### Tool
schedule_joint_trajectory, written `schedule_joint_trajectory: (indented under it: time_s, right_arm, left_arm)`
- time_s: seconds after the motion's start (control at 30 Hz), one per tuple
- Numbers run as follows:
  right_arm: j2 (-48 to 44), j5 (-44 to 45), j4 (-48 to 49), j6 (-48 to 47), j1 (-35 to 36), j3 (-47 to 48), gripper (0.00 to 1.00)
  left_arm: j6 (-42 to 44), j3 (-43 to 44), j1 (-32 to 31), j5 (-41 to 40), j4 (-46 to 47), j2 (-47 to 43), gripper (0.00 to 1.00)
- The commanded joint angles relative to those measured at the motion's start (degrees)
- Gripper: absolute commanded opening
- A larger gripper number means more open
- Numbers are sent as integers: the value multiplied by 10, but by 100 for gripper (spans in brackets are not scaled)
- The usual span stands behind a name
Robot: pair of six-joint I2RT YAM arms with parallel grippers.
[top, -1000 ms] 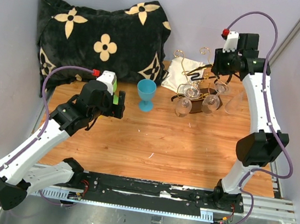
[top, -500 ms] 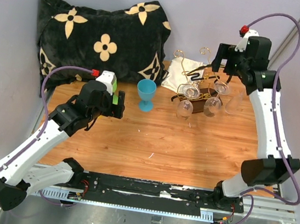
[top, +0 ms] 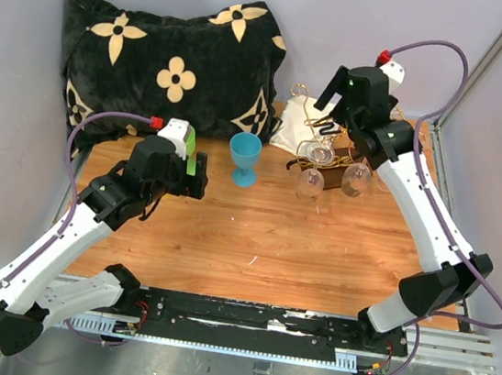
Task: Place the wine glass upside down on the wine glass rack
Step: Adjust the wine rack at the center of the board.
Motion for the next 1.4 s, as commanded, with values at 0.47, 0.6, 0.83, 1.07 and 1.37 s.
schedule_joint_trajectory:
  time_s: [0.47, 0.6, 0.83, 1.07, 1.37]
  right_arm:
    - [133, 184, -108, 162, 19, 120, 90]
    - [145, 199, -104, 155, 18, 122, 85]
    - [165, 210, -104, 150, 14, 123, 78]
    - [167, 221, -101, 140, 7, 114, 71]
    - [169, 205, -83, 118, -1, 98, 61]
  left_arm:
    - [-4, -15, 0, 5, -7, -28, 100]
    - [-2, -15, 0, 4, -7, -28, 100]
    - [-2, -19, 0, 4, -5, -30, 100]
    - [-2, -19, 0, 4, -5, -32, 100]
    - [-4, -26, 0, 4, -6, -39, 100]
